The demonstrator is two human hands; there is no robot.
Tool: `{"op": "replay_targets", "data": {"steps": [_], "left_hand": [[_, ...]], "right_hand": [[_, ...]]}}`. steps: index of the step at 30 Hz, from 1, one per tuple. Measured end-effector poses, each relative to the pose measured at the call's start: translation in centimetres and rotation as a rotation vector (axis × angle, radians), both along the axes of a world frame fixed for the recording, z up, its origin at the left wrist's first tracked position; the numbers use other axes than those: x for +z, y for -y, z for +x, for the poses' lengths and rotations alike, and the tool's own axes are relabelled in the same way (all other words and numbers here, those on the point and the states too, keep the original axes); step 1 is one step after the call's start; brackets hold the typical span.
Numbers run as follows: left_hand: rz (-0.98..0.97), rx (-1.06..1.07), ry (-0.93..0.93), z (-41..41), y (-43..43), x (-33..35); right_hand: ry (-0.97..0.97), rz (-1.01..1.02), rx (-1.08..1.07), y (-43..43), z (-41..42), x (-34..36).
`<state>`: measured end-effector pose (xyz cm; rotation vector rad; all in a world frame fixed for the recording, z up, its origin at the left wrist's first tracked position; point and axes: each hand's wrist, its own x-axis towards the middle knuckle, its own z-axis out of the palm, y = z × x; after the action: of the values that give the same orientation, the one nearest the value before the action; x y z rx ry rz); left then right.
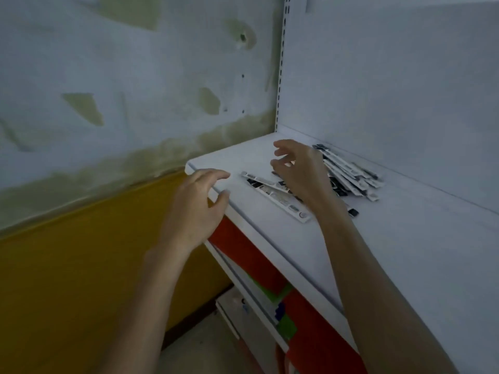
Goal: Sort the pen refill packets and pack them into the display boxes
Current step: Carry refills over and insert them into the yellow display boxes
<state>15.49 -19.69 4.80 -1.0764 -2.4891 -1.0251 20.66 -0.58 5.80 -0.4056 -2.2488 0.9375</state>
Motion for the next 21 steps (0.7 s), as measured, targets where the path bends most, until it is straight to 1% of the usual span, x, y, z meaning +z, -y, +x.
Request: {"op": "replay_targets", "data": {"steps": [2, 4, 6, 9, 11, 12, 14, 15, 16, 17, 19, 21], "left_hand": [[0.06, -0.055, 0.055, -2.3, -2.2, 0.2], [0.18, -0.089, 0.131, -4.1, -4.7, 0.0], [0.211, -0.126, 0.171, -5.4, -7.4, -0.9], [0.053, -0.313, 0.164, -7.4, -10.6, -3.1], [-0.072, -0.459, 0.113, -9.2, -12.5, -4.0], [-0.159, -0.506, 0.085, -10.2, -13.4, -4.4], [-0.339, -0.581, 0.07, -11.8, -14.8, -4.6], [-0.382, -0.622, 0.068, -12.4, -15.4, -4.7], [-0.384, -0.662, 0.041, -12.9, -15.9, -4.6], [-0.363, -0.693, 0.003, -13.5, -16.3, -4.6], [-0.26, -0.733, -0.036, -14.6, -17.0, -4.3], [-0.153, -0.743, 0.005, -15.9, -17.4, -4.0]], "right_hand": [[0.068, -0.002, -0.043, -1.8, -1.1, -0.1], [0.14, -0.036, -0.068, -3.4, -1.6, -1.0], [0.224, -0.074, -0.093, -4.5, -1.3, -2.6], [0.401, -0.031, -0.153, -4.9, -1.2, -5.2], [0.516, 0.032, -0.204, -5.0, -1.5, -6.0], [0.541, 0.077, -0.222, -5.0, -1.7, -6.0], [0.53, 0.125, -0.248, -5.1, -2.1, -5.6], [0.515, 0.122, -0.278, -5.0, -2.2, -5.2], [0.494, 0.119, -0.328, -4.8, -2.4, -5.0], [0.471, 0.117, -0.395, -4.6, -2.4, -4.8], [0.394, 0.084, -0.524, -3.8, -2.5, -4.5], [0.326, 0.004, -0.598, -2.6, -2.2, -4.0]]}}
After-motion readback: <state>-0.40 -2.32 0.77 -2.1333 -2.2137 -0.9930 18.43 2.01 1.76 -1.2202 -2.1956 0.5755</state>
